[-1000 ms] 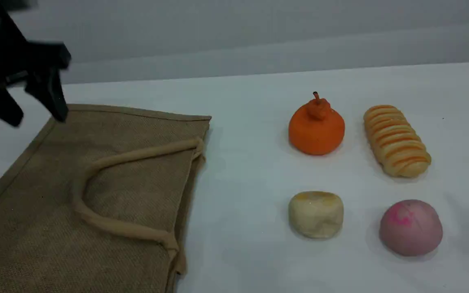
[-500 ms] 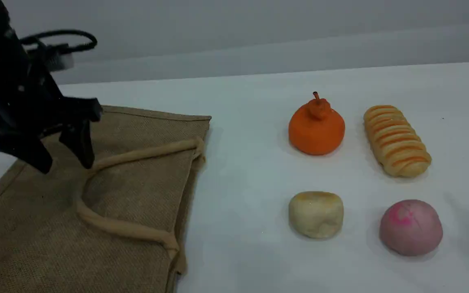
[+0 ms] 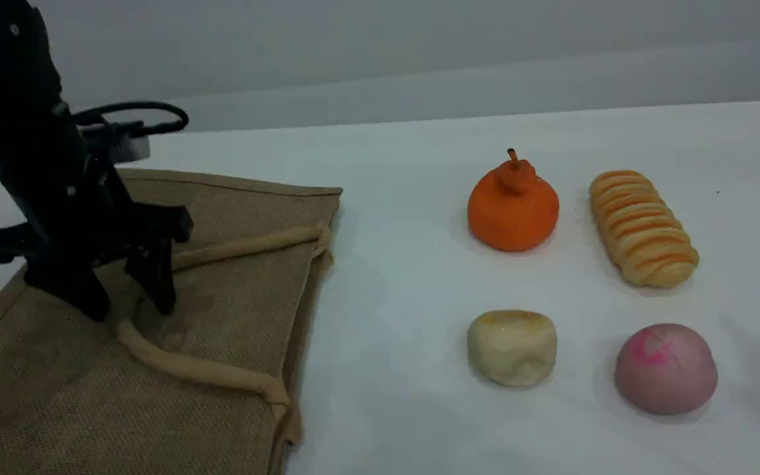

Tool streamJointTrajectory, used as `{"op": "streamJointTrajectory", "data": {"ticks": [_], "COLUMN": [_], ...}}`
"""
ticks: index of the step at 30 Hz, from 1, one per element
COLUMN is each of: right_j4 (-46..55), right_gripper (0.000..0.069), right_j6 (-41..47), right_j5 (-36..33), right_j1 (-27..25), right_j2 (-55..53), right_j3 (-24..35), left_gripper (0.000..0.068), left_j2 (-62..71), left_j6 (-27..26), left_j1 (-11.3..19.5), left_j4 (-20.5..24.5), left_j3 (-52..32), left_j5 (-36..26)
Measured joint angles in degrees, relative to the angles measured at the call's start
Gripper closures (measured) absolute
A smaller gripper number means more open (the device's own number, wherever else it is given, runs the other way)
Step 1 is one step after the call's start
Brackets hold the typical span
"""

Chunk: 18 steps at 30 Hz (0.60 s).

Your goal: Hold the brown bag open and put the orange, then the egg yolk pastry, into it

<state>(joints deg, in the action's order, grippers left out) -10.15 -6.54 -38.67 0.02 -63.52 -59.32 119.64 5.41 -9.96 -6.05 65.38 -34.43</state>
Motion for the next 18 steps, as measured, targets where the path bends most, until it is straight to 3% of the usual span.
{"op": "streamJointTrajectory", "data": {"ticks": [6,9,15,18], "right_j4": [0.0,0.0,0.0,0.0], "right_gripper": [0.0120,0.0120,0.0120,0.0120], "right_j6": [0.0,0.0,0.0,0.0], "right_j5": [0.0,0.0,0.0,0.0], "right_j1": [0.0,0.0,0.0,0.0], "right_j2": [0.0,0.0,0.0,0.0], "right_j3": [0.0,0.0,0.0,0.0], "left_gripper": [0.0232,0.0321,0.0593,0.0594], "left_j2": [0.5,0.5,0.4,0.2], "left_j6": [0.0,0.0,-2.3,-5.1], "left_j1": [0.0,0.0,0.0,0.0], "left_j4": [0.0,0.0,0.1,0.0], "left_j3": [0.0,0.0,0.0,0.1], "left_j5": [0.1,0.1,1.0,1.3]}}
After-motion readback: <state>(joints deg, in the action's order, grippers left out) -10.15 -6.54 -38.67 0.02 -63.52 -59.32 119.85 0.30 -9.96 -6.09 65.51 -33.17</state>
